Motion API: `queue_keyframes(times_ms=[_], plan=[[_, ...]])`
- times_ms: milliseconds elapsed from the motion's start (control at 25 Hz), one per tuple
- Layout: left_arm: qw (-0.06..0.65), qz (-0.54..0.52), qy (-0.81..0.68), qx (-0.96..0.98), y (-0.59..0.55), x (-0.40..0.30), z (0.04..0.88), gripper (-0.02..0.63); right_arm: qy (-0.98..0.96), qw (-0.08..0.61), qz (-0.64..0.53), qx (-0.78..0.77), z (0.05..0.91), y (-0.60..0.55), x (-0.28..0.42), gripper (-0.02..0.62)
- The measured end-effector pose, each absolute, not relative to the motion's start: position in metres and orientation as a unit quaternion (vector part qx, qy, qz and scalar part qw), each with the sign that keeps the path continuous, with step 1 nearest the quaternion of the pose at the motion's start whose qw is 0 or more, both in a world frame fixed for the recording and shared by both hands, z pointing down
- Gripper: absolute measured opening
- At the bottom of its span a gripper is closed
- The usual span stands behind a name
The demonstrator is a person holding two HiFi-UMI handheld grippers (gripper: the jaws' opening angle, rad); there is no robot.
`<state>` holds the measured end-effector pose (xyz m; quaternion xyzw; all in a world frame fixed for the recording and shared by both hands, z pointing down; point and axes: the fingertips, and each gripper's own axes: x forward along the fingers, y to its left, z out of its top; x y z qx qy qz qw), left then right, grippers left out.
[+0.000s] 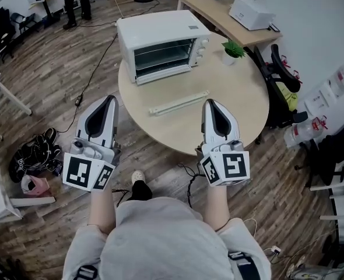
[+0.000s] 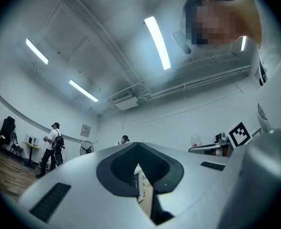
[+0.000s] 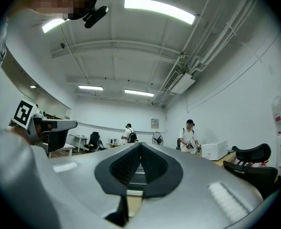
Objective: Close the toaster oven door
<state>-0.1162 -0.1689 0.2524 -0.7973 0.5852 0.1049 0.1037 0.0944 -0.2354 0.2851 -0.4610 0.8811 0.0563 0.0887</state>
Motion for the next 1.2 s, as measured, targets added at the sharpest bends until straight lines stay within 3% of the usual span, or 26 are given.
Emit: queue_keyframes(times_ms=[760,1200], plan=[[0.081,0.115,0.546,-0.826,-0.279,-0.188,0.255,0.006,0.866,0.062,0.037,-0.496,0.298,-0.329,0.020,0.011],[0.051,0.106,0.528,-0.841,-0.323,-0.205,0.278,0.006,0.857,0.005,-0.032,-0.514,0.371,-0.362,0.000,0.011]])
